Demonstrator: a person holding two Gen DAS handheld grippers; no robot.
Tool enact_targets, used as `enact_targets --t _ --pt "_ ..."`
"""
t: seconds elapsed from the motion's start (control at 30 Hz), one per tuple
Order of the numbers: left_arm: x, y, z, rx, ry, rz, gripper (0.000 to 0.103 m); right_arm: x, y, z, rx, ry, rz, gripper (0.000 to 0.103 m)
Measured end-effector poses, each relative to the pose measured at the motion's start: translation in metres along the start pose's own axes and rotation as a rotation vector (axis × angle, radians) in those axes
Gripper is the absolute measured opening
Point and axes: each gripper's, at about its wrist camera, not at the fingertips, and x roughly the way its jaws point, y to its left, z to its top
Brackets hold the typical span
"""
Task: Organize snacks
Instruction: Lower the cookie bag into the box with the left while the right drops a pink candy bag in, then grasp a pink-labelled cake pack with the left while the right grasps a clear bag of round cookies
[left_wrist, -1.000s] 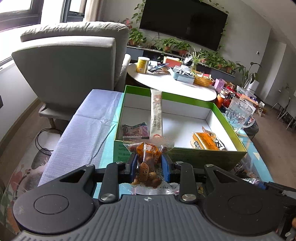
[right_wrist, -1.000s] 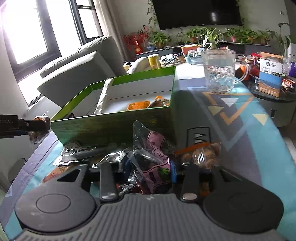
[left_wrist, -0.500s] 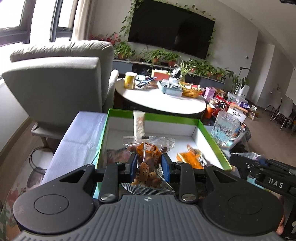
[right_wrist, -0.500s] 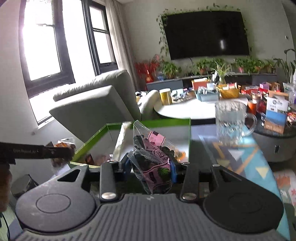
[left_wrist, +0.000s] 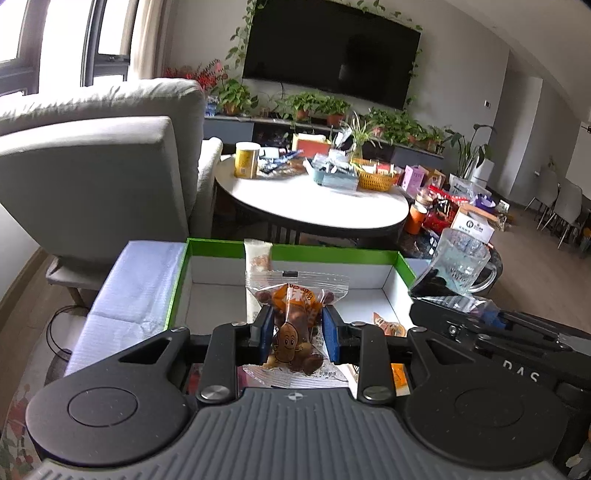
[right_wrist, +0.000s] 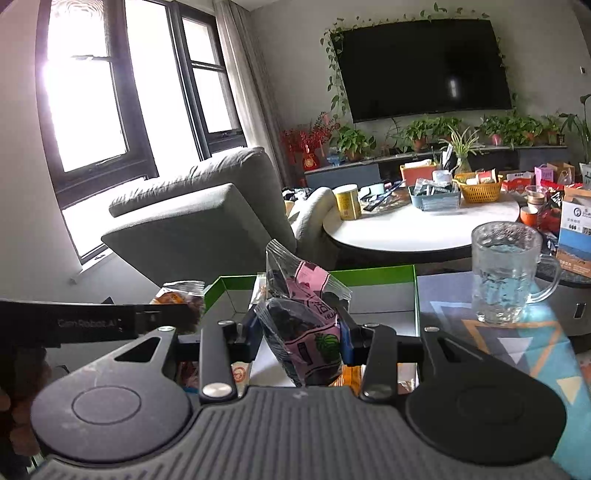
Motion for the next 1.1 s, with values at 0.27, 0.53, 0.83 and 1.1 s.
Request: enact_targets --t 0.27,0.53,0.83,1.1 --pt "0.026 0.002 -0.005 -0.006 0.057 -0.005 0.027 0.021 -0.006 -0.003 0.030 0.045 -0.019 0.032" --pt "0.038 0.008 -0.007 -0.038 0.107 0.002 0.029 0.033 -0.007 -0.007 0.042 0.079 -0.034 0.032" --pt "0.027 0.013 -0.007 -0.054 0.102 0.021 0.039 0.024 -0.003 -0.006 0.033 0.057 -0.048 0.033" --pt "-0.002 0.019 -0.025 -0.021 0.110 0.022 0.040 0.011 -0.004 -0.005 0.025 0.042 -0.048 0.033"
